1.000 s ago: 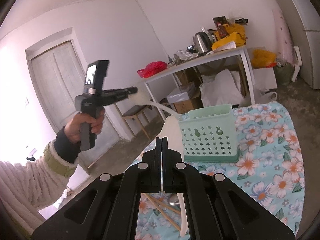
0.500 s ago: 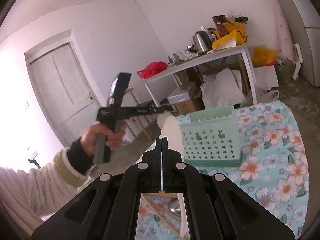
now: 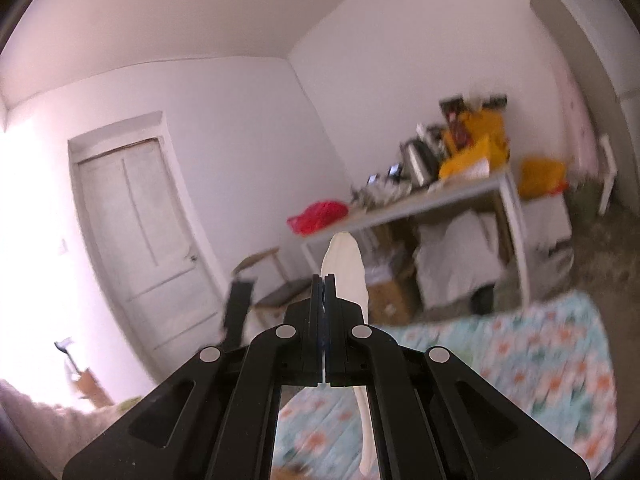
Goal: Organize utensils
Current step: 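Lower the left tool's spoon into the holder while the right tool inserts its spoon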
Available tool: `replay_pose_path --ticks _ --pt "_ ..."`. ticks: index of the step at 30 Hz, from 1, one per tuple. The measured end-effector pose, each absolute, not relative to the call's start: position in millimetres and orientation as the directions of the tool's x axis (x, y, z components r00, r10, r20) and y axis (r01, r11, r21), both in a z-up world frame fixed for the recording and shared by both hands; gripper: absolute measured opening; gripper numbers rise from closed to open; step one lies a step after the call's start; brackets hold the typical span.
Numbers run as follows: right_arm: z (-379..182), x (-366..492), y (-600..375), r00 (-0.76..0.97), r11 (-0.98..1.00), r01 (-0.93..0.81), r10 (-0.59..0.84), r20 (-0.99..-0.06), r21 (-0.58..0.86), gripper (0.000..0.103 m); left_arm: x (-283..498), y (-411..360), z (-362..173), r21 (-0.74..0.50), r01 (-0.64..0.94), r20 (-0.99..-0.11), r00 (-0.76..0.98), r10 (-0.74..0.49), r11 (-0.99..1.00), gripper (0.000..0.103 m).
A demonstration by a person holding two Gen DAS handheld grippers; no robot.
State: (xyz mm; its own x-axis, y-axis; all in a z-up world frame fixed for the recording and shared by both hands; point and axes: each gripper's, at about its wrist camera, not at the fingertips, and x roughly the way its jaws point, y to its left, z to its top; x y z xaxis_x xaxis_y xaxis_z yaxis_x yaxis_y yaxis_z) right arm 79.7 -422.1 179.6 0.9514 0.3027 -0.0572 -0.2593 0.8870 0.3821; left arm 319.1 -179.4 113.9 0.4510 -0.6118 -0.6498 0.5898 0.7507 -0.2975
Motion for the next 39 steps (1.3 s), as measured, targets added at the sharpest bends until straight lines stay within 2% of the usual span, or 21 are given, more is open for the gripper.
replay_pose_path --ticks 6,11,19,28,33,39 --pt "170 133 -432 0.974 0.934 -0.183 0.216 -0.075 0.308 0.000 321 -170 113 -0.338 0.578 -0.626 0.451 -0.636 0.743 0.045" --pt "146 161 -444 0.977 0.937 -0.140 0.183 -0.108 0.319 0.000 322 -164 112 -0.362 0.575 -0.608 0.450 -0.654 0.733 0.048" --pt "116 167 -443 0.973 0.952 -0.096 0.152 -0.176 0.291 0.000 319 -156 108 -0.369 0.584 -0.606 0.438 -0.663 0.723 0.051" --pt "92 135 -428 0.958 0.969 -0.088 0.146 -0.247 0.232 0.000 312 -136 107 -0.378 0.554 -0.594 0.469 -0.653 0.742 0.054" --pt "83 126 -415 0.942 0.988 -0.036 0.083 -0.326 0.148 0.001 301 -115 111 -0.380 0.524 -0.574 0.513 -0.638 0.763 0.066" --pt "79 116 -423 0.931 0.982 0.017 0.052 -0.360 0.186 0.003 280 -100 113 -0.376 0.519 -0.562 0.531 -0.634 0.767 0.074"
